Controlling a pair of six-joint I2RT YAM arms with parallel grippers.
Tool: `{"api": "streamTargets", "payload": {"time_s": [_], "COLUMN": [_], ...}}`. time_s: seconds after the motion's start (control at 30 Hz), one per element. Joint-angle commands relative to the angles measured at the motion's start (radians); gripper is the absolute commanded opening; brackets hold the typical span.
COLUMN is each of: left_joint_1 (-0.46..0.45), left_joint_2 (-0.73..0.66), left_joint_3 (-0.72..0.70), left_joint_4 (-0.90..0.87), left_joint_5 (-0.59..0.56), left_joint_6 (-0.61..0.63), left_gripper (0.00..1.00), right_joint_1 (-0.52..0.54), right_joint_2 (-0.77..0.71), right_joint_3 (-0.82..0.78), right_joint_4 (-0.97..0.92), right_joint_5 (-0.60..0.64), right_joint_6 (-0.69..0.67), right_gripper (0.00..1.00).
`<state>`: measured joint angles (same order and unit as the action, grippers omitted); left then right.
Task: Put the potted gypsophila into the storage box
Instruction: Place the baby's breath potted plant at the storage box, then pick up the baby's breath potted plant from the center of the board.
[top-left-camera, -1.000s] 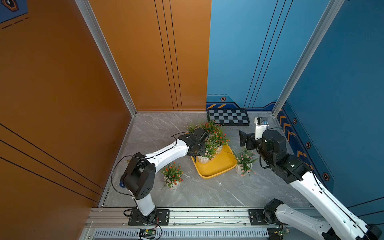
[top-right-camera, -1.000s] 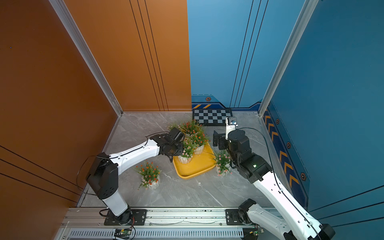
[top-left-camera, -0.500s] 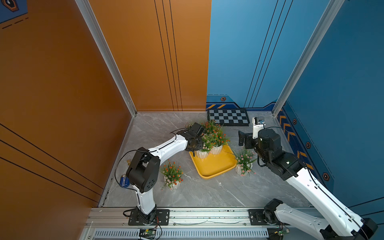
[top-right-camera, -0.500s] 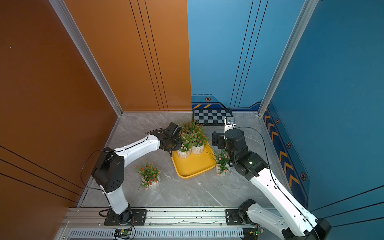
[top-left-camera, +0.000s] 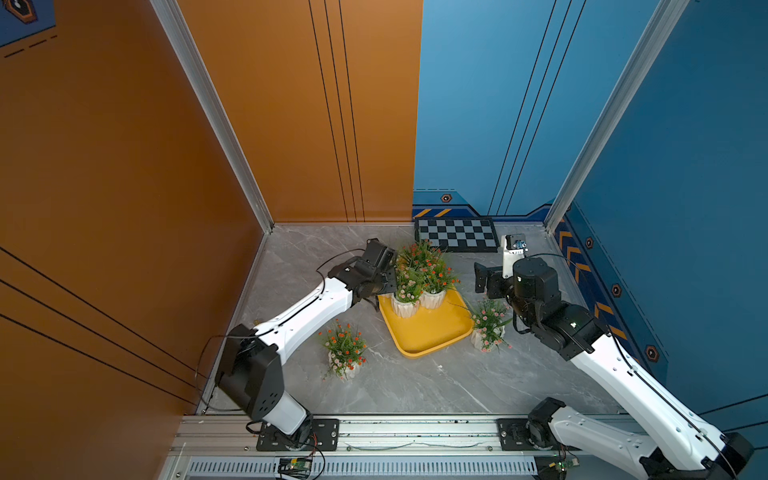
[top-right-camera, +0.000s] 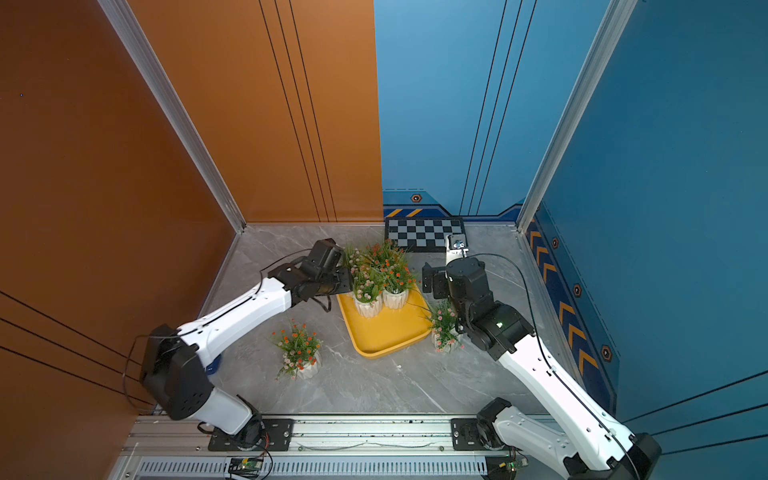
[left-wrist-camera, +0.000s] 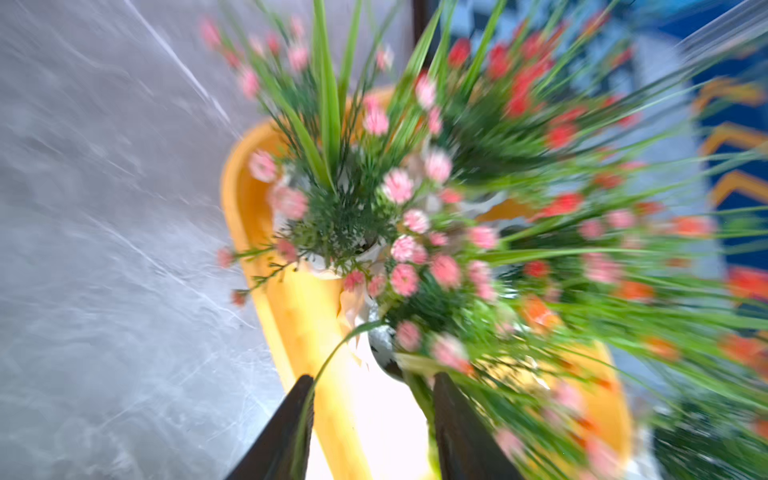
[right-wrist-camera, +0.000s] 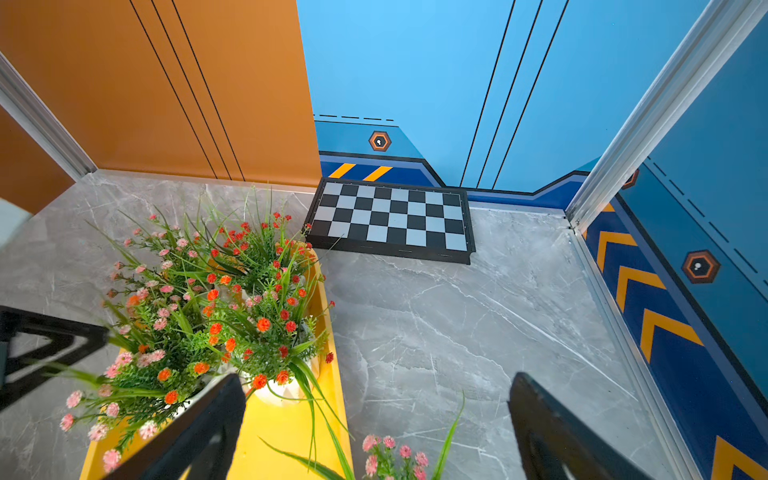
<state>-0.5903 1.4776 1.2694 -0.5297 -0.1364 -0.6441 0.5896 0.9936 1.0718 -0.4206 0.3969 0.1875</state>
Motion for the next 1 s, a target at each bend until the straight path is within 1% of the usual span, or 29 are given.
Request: {"api": "streamTargets", "payload": {"time_s": [0.0, 0.13, 0.2, 0.3, 0.4, 0.5, 0.57, 0.7, 0.8, 0.83, 0.97], "left_joint_1": [0.023, 0.1, 0.152, 0.243, 0.337, 0.414, 0.426, 0.434, 0.428, 0.413, 0.291], "left_joint_2": [-0.157, -0.345, -0.458, -0.647, -0.789, -0.843, -0.837, -0.774, -0.732, -0.729, -0.789], "left_joint_3": [-0.069, -0.206, -0.317, -0.463, -0.54, -0.57, -0.574, -0.581, -0.623, -0.638, -0.681], "left_joint_4": [-0.078, -0.247, -0.306, -0.365, -0.414, -0.444, -0.445, -0.46, -0.438, -0.428, -0.421], "left_joint_5": [-0.116, -0.174, -0.185, -0.169, -0.139, -0.102, -0.104, -0.113, -0.057, -0.047, -0.11], "left_joint_6": [0.015, -0.021, -0.058, -0.111, -0.121, -0.12, -0.129, -0.156, -0.214, -0.229, -0.309], "left_gripper": [0.51, 0.51, 0.51, 0.51, 0.51, 0.52, 0.52, 0.54, 0.54, 0.54, 0.54], "right_joint_1": [0.029, 0.1, 0.155, 0.201, 0.239, 0.264, 0.276, 0.297, 0.298, 0.298, 0.287], "right_joint_2": [0.02, 0.059, 0.083, 0.119, 0.142, 0.16, 0.164, 0.163, 0.156, 0.157, 0.18], "right_joint_3": [0.042, 0.046, 0.053, 0.072, 0.087, 0.099, 0.101, 0.092, 0.072, 0.064, 0.06], "right_joint_4": [-0.007, 0.04, 0.058, 0.071, 0.086, 0.087, 0.088, 0.094, 0.115, 0.124, 0.124], "right_joint_5": [-0.005, -0.015, -0.013, -0.015, -0.027, -0.033, -0.033, -0.02, -0.014, -0.013, -0.025], "right_joint_6": [0.005, -0.024, -0.035, -0.046, -0.057, -0.061, -0.06, -0.057, -0.052, -0.052, -0.064], "right_gripper": [1.0, 1.0, 1.0, 1.0, 1.0, 1.0, 1.0, 1.0, 1.0, 1.0, 1.0]}}
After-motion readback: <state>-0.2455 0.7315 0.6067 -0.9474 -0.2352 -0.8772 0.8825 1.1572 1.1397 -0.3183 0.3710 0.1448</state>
